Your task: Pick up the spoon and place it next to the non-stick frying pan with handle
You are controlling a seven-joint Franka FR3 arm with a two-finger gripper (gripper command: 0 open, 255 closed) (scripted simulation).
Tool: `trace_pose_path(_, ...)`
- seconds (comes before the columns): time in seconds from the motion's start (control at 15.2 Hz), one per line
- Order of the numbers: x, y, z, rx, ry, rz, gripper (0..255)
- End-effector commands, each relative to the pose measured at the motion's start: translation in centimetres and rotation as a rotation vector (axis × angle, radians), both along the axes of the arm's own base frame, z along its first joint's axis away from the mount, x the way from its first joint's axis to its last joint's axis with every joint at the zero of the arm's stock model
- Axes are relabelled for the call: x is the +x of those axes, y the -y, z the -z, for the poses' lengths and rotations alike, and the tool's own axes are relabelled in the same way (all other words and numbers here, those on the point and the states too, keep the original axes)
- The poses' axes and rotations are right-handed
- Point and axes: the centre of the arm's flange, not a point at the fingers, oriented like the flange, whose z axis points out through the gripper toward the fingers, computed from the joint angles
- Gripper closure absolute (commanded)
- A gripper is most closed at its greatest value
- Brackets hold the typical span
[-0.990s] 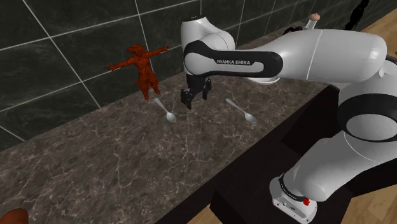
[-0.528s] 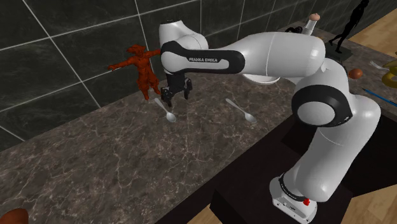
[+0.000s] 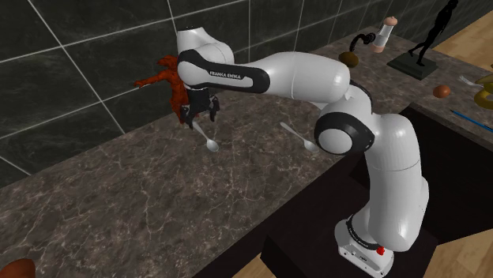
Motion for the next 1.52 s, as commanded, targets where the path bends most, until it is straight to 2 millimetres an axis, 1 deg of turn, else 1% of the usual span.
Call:
trace_pose_path(0.0,0.2,-0.3,1.0,0.002,0.000,0.002,0)
trace_pose_path(0.26,0.0,-0.7,3.1,0.002,0.000,0.002,0)
trace_pose_path(0.33,-0.1,-0.8,3.9,0.002,0.000,0.002,0)
trace_pose_path(0.86,-0.1,-0.8,3.9,0.002,0.000,0.002,0)
trace_pose_path(0.92,-0.1,-0.8,3.9,0.002,0.000,0.002,255)
trace_pose_path(1.45,-0.1,-0.8,3.8,0.002,0.000,0.002,255)
